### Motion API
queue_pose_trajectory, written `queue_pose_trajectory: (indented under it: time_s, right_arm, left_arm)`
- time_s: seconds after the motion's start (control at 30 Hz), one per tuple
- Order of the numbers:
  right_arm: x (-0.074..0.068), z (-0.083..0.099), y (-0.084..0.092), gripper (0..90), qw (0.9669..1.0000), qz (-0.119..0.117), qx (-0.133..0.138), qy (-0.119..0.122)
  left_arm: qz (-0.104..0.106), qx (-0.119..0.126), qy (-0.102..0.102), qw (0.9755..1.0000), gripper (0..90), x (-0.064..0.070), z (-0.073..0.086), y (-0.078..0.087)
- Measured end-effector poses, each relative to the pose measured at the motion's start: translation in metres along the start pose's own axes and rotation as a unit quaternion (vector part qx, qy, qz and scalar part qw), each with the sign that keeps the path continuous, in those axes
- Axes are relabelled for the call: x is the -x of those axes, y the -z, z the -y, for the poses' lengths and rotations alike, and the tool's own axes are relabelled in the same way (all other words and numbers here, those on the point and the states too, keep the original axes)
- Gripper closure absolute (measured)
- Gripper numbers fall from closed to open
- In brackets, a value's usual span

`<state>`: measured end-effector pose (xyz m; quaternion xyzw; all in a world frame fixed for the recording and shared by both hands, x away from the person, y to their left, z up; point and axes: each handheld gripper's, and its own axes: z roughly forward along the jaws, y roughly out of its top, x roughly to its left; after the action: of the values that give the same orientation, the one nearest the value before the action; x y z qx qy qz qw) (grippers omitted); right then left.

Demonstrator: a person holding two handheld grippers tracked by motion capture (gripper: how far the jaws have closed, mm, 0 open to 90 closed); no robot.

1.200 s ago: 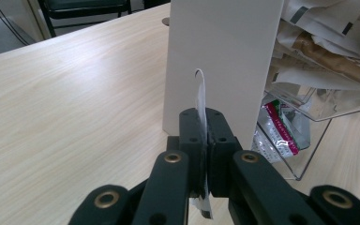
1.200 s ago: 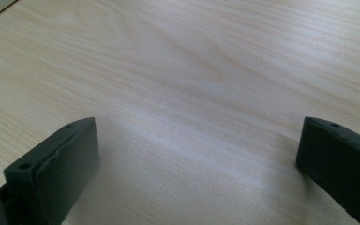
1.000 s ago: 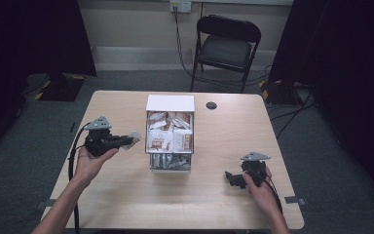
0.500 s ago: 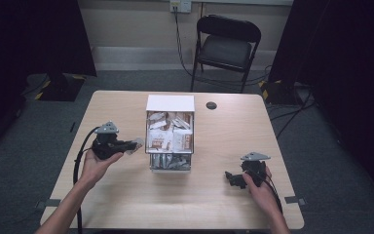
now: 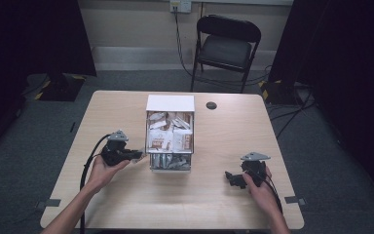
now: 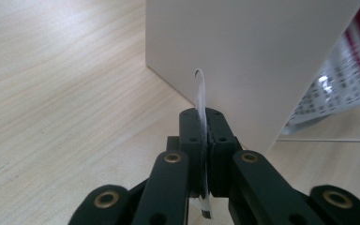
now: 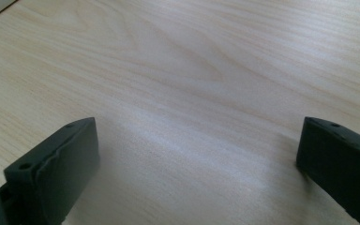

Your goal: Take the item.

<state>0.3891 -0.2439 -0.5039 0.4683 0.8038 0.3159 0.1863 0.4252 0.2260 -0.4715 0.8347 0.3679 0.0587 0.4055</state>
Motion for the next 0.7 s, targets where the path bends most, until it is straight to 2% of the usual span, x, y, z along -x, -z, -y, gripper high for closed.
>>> queue_pose_trajectory:
  time_s: [0.07, 0.13, 0.2, 0.27, 0.53, 0.7]
  right_arm:
    - [0.000, 0.000, 0.000, 0.0, 1.0000, 0.000, 0.000, -0.001]
    - [0.000, 0.000, 0.000, 0.0, 1.0000, -0.001, 0.000, 0.000]
    - [0.000, 0.000, 0.000, 0.0, 1.0000, 0.000, 0.000, -0.001]
    - [0.000, 0.000, 0.000, 0.0, 1.0000, 0.000, 0.000, -0.001]
    - [0.000, 0.000, 0.000, 0.0, 1.0000, 0.000, 0.000, -0.001]
    - [0.000, 0.000, 0.000, 0.0, 1.0000, 0.000, 0.000, -0.001]
  left_arm:
    - [-0.003, -0.002, -0.002, 1.0000, 87.5, 0.000, 0.001, -0.003]
    - [0.005, -0.008, 0.006, 0.9999, 87.5, -0.001, 0.003, -0.008]
    - [-0.002, -0.018, 0.003, 0.9998, 87.4, -0.001, 0.005, -0.012]
    - [0.004, -0.013, 0.010, 0.9999, 87.3, -0.002, 0.006, -0.013]
    - [-0.001, -0.017, 0.012, 0.9998, 85.8, -0.004, 0.007, -0.015]
    - [-0.005, -0.021, 0.015, 0.9997, 81.7, -0.006, 0.007, -0.016]
